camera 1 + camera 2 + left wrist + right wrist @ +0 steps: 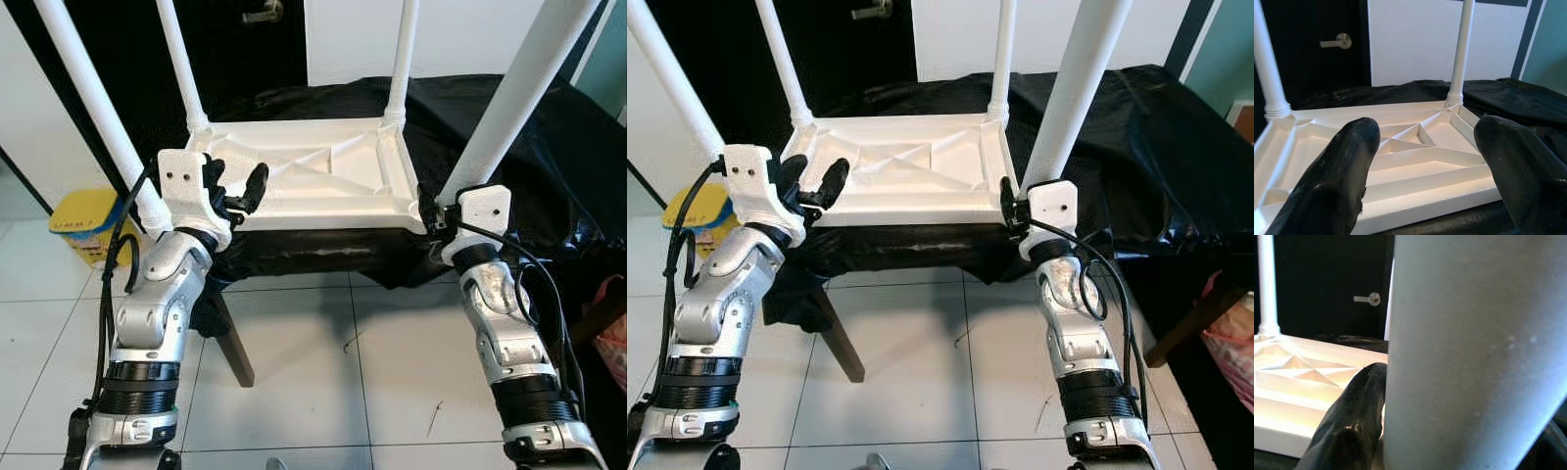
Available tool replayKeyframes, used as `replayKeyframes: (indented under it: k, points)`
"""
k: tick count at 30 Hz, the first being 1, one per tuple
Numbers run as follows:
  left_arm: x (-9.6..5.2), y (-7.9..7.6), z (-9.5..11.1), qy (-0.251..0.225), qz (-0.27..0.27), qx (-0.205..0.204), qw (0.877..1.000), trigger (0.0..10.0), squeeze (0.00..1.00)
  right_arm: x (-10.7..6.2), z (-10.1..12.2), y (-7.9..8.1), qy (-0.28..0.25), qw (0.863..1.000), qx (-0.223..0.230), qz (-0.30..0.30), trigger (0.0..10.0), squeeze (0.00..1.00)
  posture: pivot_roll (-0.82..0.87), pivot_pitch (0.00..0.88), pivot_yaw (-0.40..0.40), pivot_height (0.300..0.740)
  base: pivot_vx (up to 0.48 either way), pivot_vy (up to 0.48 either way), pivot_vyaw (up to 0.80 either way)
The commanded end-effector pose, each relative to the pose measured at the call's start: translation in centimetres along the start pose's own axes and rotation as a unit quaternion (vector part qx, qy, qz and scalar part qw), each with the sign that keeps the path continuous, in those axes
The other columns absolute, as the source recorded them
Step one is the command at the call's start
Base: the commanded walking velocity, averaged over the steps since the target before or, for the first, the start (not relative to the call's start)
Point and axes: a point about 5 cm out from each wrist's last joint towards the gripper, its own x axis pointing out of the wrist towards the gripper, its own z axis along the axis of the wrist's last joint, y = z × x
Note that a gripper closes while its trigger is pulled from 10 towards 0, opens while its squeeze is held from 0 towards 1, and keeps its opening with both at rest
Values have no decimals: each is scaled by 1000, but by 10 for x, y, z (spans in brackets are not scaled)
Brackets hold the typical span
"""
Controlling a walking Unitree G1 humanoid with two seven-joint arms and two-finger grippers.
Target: Building children table
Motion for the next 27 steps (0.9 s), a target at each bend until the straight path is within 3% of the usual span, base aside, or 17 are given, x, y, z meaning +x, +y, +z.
replayKeyframes:
  k: [1,27]
  points:
    - [1,-1,1,1,-24,-3,1000,10000,0,-2,1,-2,-5,1000,-3,-8,10000,0,-96,23,55,740,259,0,0]
    - [3,-1,1,3,-29,-5,1000,10000,0,-4,0,-3,-1,1000,-4,-15,10000,0,-94,34,58,740,261,0,0]
